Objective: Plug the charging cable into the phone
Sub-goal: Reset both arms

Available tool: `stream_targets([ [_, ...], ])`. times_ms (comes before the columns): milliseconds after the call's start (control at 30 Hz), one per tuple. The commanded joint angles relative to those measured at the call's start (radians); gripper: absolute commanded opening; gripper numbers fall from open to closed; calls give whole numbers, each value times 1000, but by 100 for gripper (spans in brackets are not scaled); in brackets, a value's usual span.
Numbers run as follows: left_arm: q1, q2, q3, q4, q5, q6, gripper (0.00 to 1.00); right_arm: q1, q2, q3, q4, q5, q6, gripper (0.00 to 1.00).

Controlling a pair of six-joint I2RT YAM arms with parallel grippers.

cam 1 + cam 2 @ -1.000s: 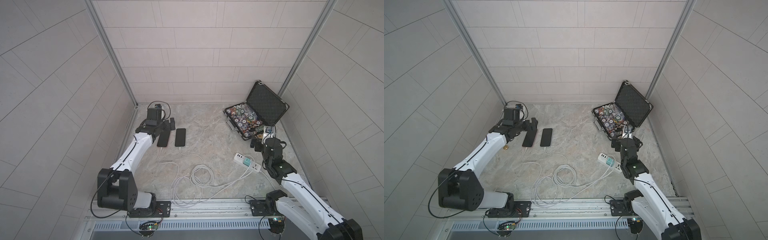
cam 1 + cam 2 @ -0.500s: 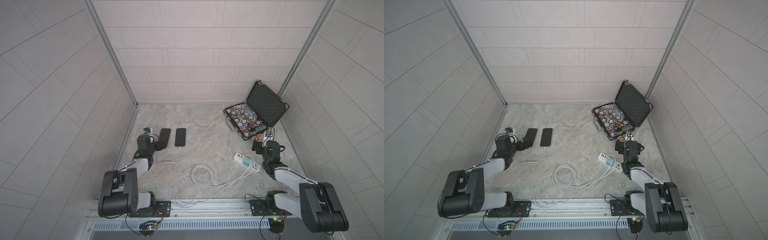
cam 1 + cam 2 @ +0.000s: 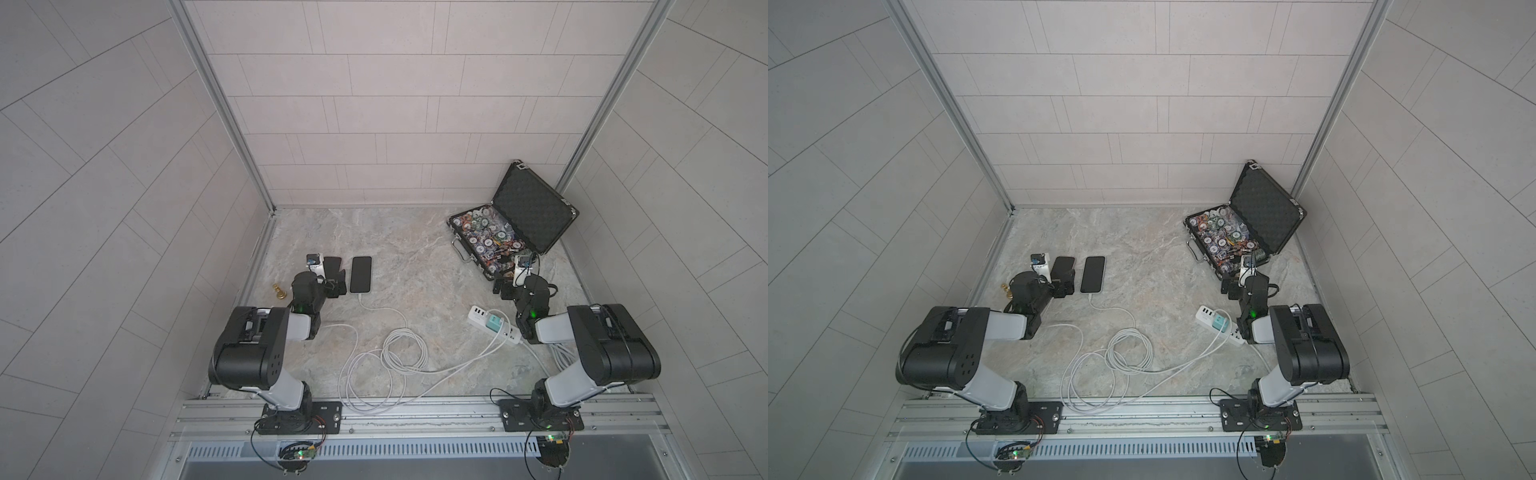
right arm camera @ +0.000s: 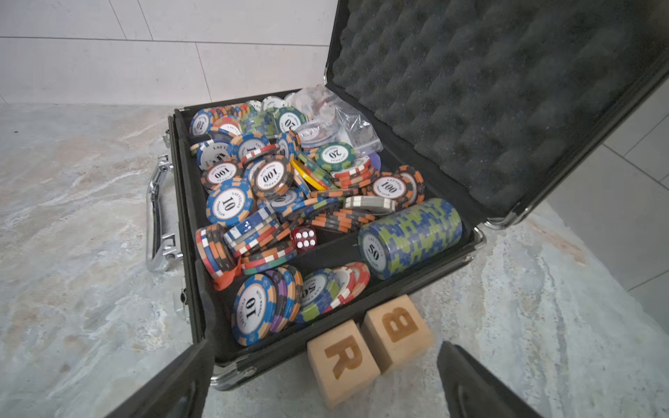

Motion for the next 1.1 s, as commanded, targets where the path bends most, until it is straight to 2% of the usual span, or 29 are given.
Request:
stream_targets([
  [0,1,14,-33,145,-44,1,100,8,16,4,126,37,-1,100],
  [33,1,14,-25,123,-45,1,100,10,5,-12,129,56,3,100],
  [267,1,6,37,-4,-84,-9,100,13,11,-25,162,-13,-23,100],
  [433,0,2,31,6,-69,-1,100,12,9,9,93,7,-15,100],
  [1067,-7,2,41,-12,-46,16,100,11,8,11,91,10,-14,100],
])
